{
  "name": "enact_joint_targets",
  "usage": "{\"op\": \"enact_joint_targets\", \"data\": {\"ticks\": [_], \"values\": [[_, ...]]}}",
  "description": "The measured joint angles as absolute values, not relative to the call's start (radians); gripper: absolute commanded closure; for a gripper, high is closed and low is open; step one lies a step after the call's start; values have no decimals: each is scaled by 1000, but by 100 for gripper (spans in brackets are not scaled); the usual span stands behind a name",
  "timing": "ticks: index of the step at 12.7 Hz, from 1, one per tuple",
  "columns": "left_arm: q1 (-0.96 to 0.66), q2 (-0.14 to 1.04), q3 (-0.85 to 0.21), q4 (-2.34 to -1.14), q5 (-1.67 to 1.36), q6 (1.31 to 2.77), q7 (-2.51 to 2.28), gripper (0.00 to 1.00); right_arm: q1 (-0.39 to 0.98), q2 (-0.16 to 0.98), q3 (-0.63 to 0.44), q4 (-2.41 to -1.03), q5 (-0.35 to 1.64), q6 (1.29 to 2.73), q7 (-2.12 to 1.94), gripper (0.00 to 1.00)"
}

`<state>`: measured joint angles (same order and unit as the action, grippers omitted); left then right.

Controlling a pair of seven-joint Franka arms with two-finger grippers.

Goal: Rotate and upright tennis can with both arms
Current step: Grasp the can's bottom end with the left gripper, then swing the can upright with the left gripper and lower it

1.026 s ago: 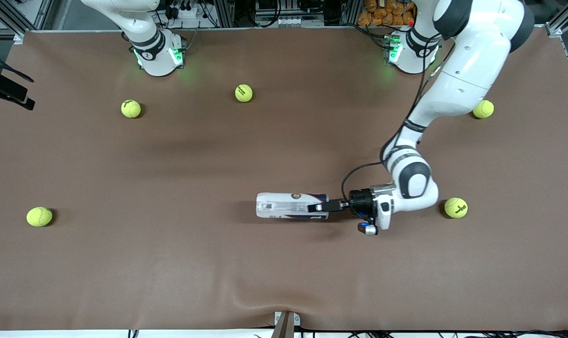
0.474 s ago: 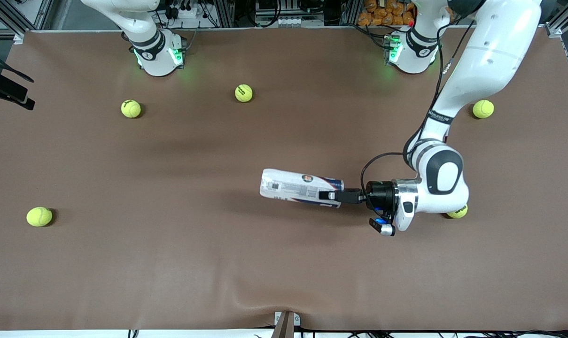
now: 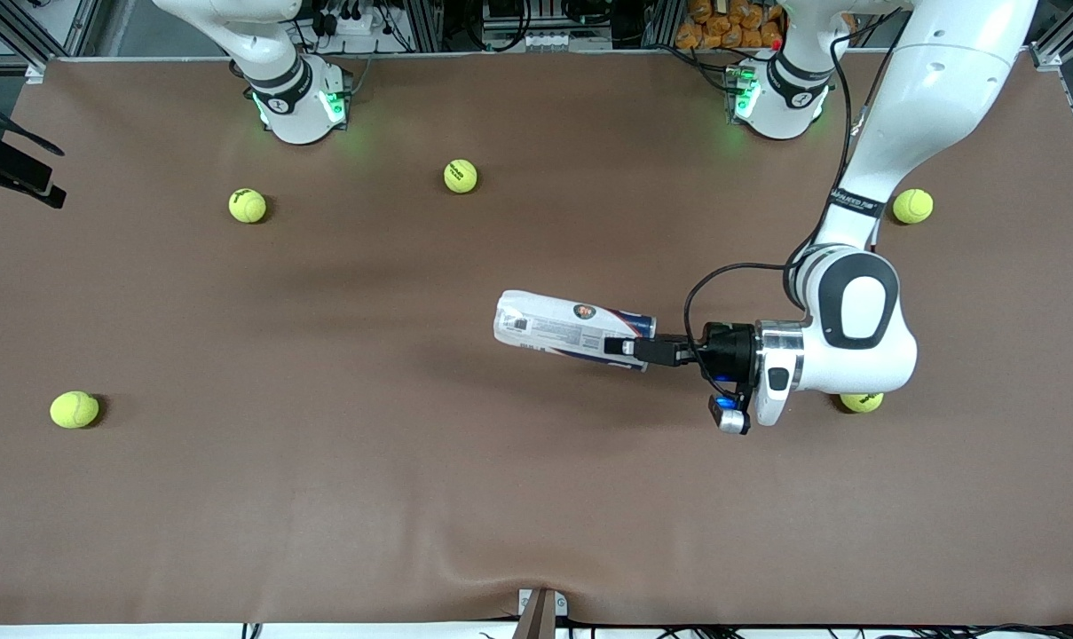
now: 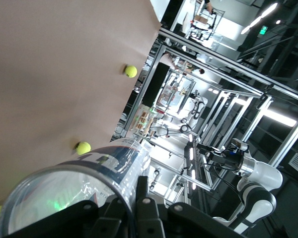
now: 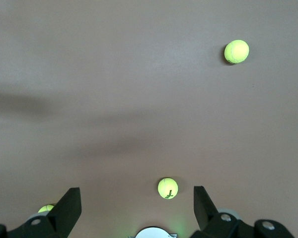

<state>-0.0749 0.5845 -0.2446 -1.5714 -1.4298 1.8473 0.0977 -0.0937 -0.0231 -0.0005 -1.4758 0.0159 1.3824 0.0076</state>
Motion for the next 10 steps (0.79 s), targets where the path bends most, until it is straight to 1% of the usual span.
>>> {"op": "enact_joint_targets", "data": {"ticks": [2,5,10], "values": [[-86,564,-245,-1556,-1363,1864,19,100,-94,-23,-1,-1476,16,1382,8,0],[-125,543,-246,-1500,-1211,1902,-149,100,-94,-23,-1,-1476,16,1382,8,0],[-181,527,-256,-1412,-915,1907,-443,100,-94,-23,1,-1476,16,1382,8,0]]}}
